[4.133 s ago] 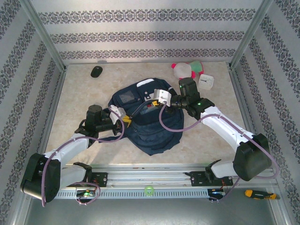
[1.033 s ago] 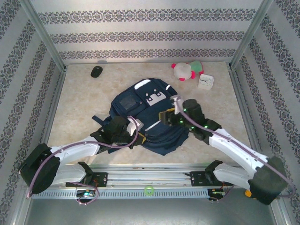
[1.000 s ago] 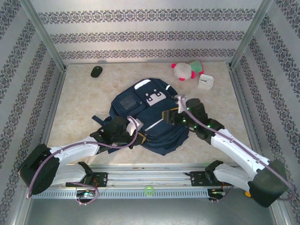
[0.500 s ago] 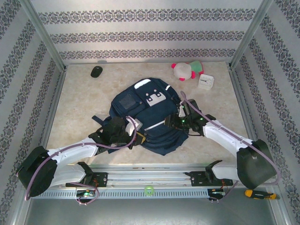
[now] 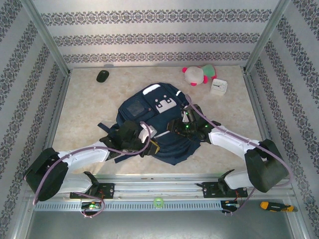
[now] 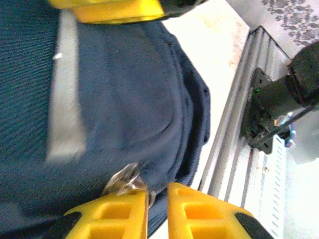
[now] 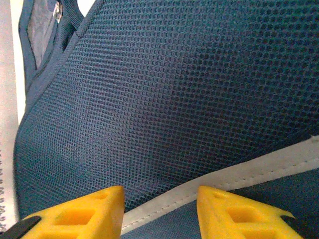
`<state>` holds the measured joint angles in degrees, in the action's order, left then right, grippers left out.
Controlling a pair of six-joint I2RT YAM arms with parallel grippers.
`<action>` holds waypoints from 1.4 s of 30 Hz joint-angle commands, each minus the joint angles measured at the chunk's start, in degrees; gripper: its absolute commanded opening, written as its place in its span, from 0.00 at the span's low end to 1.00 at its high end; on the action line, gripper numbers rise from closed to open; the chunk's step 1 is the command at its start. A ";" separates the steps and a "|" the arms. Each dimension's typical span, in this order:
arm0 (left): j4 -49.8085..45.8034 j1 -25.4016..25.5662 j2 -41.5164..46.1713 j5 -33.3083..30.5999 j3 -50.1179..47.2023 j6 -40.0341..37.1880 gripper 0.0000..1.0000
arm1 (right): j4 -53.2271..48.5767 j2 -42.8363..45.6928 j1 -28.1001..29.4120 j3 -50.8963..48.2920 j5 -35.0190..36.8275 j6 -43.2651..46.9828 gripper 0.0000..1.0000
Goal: Pack the student bag
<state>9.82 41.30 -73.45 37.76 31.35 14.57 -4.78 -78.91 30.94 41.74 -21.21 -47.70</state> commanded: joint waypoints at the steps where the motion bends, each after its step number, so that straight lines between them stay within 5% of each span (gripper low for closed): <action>1: 4.68 1.50 -0.27 5.43 2.52 -2.55 0.25 | 2.20 1.29 0.53 2.52 -1.07 0.09 0.47; 4: 3.07 1.50 3.73 6.93 2.34 -8.04 0.43 | -2.57 5.85 -1.37 3.21 -0.86 1.70 0.52; 7: -4.57 1.34 10.09 1.16 3.26 -16.26 0.54 | -9.78 10.41 -5.43 3.53 -3.06 4.10 0.55; 12: -20.76 -4.21 16.80 -1.45 7.04 -36.73 0.69 | -18.83 17.36 -13.27 1.23 -3.37 8.37 0.57; 18: -26.74 -13.40 14.15 3.53 9.72 -57.24 0.71 | -23.81 16.27 -17.75 0.56 -5.32 11.58 0.57; 23: -37.55 -13.93 4.67 4.03 17.29 -77.12 0.68 | -19.48 12.59 -17.70 -1.12 -5.99 11.04 0.57; 37: -26.17 -13.04 -5.80 -1.88 19.00 -86.43 0.74 | -9.34 2.14 -17.79 -0.28 -7.22 12.57 0.54; 40: -20.53 -12.52 -7.30 -3.23 17.42 -83.40 0.68 | -5.88 -0.38 -17.79 0.48 -8.36 12.61 0.54; 42: -19.70 -12.42 -8.08 -3.51 17.57 -81.58 0.52 | -3.89 -1.81 -17.86 1.51 -9.37 12.93 0.53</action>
<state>-14.87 28.18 -80.62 34.87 49.47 -68.38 -13.61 -79.31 13.26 40.93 -28.23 -35.99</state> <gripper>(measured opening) 0.565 0.534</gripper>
